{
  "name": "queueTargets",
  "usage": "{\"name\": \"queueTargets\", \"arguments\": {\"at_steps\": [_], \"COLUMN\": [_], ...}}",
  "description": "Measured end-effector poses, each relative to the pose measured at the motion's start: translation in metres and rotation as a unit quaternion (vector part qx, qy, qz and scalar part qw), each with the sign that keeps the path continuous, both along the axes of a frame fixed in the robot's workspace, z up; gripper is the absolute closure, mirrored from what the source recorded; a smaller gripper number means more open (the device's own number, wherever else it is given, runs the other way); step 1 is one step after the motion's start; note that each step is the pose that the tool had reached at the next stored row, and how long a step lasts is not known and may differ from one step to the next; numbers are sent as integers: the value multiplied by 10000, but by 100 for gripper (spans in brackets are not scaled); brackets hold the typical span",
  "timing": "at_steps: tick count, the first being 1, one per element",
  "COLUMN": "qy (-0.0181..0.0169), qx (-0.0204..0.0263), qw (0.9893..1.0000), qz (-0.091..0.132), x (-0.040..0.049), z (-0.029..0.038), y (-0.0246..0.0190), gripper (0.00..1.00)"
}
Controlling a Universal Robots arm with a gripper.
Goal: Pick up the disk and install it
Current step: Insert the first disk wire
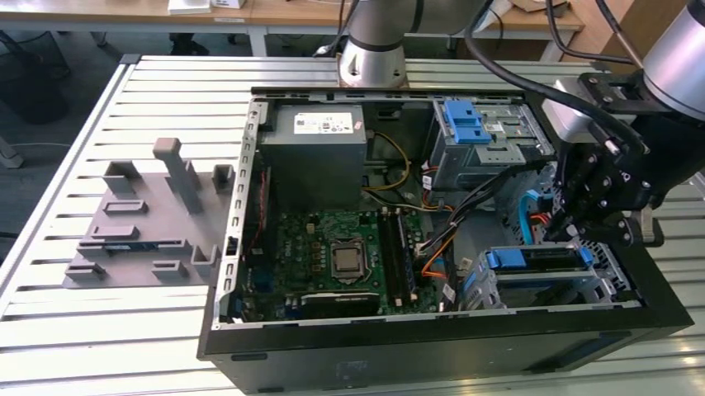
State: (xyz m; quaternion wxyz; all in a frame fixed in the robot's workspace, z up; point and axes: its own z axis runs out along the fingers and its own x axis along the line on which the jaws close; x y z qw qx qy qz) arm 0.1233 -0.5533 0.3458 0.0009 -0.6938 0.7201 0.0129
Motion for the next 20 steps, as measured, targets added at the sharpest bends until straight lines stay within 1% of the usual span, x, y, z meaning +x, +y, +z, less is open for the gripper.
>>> {"name": "queueTargets", "arguments": {"at_steps": [2,5,9,12,17,20], "qy": [0,0,0,0,0,0], "qx": [-16,-16,-15,-16,-16,-17], "qw": [10000,10000,10000,10000,10000,10000], "qz": [-2,-7,-14,-20,-52,-54], "x": [0,7,92,97,97,97], "z": [-5,-15,-32,-51,-91,-93], "y": [-17,-24,-24,-26,-50,-50], "gripper": [84,84,84,84,84,84]}}
